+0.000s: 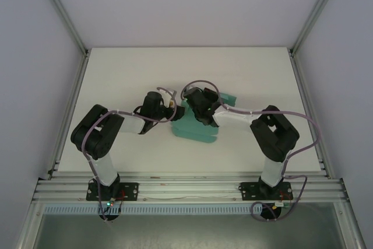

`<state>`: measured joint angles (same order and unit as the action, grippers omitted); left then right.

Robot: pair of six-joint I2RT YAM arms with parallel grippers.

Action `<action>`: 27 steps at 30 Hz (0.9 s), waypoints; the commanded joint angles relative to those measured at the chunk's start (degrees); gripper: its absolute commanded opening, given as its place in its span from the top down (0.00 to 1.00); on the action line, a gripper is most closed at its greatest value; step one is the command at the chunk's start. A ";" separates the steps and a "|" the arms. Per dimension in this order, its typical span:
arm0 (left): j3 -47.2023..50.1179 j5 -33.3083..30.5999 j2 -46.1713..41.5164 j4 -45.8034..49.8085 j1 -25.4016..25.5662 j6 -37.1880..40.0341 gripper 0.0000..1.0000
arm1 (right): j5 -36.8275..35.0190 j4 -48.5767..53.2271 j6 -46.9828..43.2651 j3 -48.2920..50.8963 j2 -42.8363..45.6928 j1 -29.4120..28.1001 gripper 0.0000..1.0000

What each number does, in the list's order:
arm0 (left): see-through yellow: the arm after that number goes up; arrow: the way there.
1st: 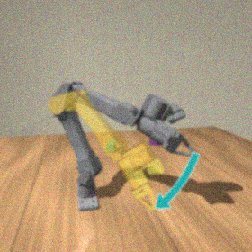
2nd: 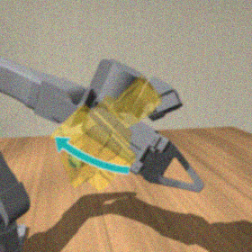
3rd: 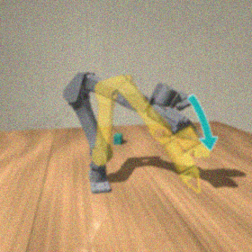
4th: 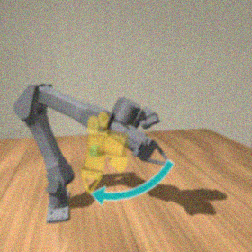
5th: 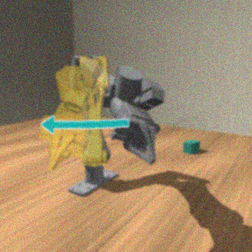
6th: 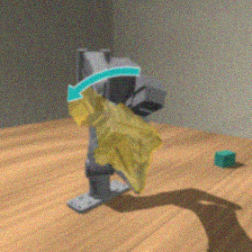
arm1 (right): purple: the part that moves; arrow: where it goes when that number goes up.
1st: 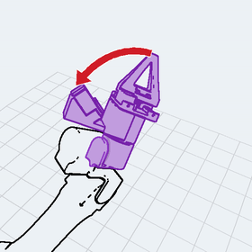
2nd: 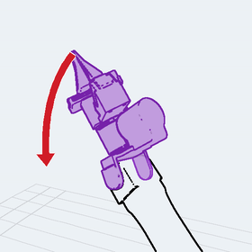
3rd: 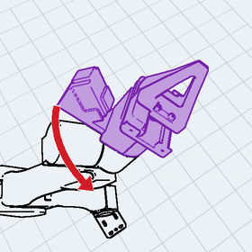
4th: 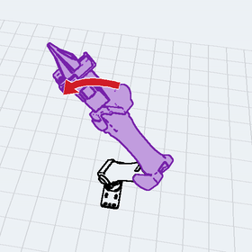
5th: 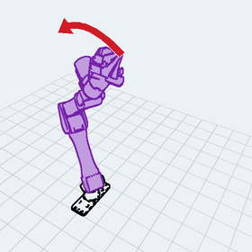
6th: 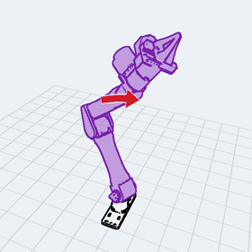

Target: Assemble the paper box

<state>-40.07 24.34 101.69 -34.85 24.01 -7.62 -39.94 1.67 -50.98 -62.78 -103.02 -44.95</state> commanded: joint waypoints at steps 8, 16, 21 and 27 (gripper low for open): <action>-6.80 5.28 2.24 -3.03 0.25 -1.10 0.28 | -4.78 5.46 7.70 -2.72 -1.65 -2.13 1.00; -9.86 4.88 5.69 0.06 1.24 0.18 0.30 | -2.16 11.33 13.79 -5.91 -2.58 -2.42 1.00; -10.26 1.26 6.59 1.18 2.12 0.73 0.32 | 0.67 12.74 15.22 -5.70 -1.89 -2.57 1.00; -8.67 -2.65 6.19 -0.98 2.54 0.83 0.53 | 2.14 12.31 13.96 -2.90 -0.78 -2.53 1.00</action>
<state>-48.73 25.78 107.18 -34.96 26.11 -7.66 -41.76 11.60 -38.59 -67.44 -104.88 -46.68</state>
